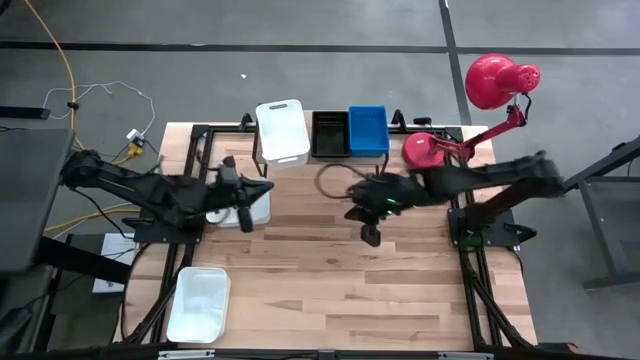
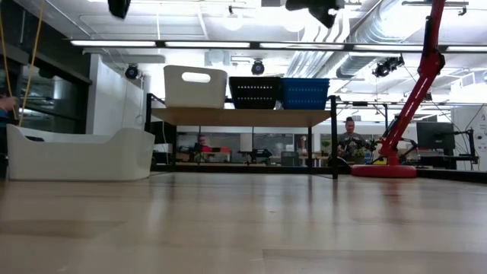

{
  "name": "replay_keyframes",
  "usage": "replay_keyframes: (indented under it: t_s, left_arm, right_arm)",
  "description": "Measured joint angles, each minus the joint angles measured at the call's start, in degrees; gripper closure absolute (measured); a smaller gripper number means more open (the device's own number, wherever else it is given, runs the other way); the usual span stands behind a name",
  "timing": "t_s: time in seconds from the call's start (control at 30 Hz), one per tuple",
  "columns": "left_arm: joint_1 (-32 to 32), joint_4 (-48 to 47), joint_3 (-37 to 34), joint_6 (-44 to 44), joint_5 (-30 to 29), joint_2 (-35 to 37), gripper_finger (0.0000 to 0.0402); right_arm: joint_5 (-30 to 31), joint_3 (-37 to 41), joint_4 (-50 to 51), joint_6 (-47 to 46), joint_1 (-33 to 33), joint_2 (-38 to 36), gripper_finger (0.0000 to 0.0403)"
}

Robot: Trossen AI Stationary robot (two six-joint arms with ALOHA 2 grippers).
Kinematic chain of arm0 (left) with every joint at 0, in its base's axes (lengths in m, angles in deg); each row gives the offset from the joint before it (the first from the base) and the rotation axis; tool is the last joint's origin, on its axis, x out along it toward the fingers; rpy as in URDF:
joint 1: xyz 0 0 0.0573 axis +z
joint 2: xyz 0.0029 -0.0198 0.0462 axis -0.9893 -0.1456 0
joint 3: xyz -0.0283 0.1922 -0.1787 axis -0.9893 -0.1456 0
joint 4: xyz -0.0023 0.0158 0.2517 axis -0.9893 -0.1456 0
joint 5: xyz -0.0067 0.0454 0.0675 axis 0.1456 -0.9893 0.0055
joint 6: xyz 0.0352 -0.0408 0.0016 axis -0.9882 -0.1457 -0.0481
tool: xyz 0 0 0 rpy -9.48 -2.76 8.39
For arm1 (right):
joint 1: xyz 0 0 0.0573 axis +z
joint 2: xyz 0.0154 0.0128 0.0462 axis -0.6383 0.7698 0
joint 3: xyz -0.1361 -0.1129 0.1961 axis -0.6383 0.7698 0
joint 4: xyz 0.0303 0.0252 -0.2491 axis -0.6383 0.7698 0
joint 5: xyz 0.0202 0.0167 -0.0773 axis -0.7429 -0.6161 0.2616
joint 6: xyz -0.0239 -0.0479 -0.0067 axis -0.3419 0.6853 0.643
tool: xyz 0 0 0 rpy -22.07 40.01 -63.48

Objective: Stack baskets on shelf by color
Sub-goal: Stack the top white bin on top of the white bin on the shelf

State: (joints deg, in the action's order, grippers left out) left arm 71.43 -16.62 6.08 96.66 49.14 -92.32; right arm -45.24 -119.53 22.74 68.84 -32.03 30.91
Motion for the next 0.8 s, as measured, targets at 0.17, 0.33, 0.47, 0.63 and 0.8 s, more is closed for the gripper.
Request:
replay_keyframes:
  t_s: [0.17,0.33,0.47,0.63,0.8]
  left_arm:
    - [0.04,7.15,-7.52,5.61,-7.27,-4.45,0.0401]
    - [2.28,17.70,-16.42,11.04,-15.61,-7.53,0.0401]
    - [7.77,18.57,-17.76,14.50,-15.22,-10.30,0.0401]
    - [15.43,21.69,-17.76,13.68,-8.74,-13.91,0.0401]
    - [20.27,22.80,-17.78,13.58,-6.00,-14.67,0.0401]
  right_arm:
    - [9.99,11.63,-15.13,-7.90,4.54,-8.73,0.0403]
    - [16.21,13.98,-17.80,-8.10,6.76,-11.34,0.0403]
    - [16.78,13.98,-17.92,-8.02,6.62,-11.11,0.0403]
    - [17.54,13.98,-17.78,-7.90,6.62,-10.92,0.0403]
    - [17.57,13.98,-17.76,-7.93,6.62,-10.92,0.0403]
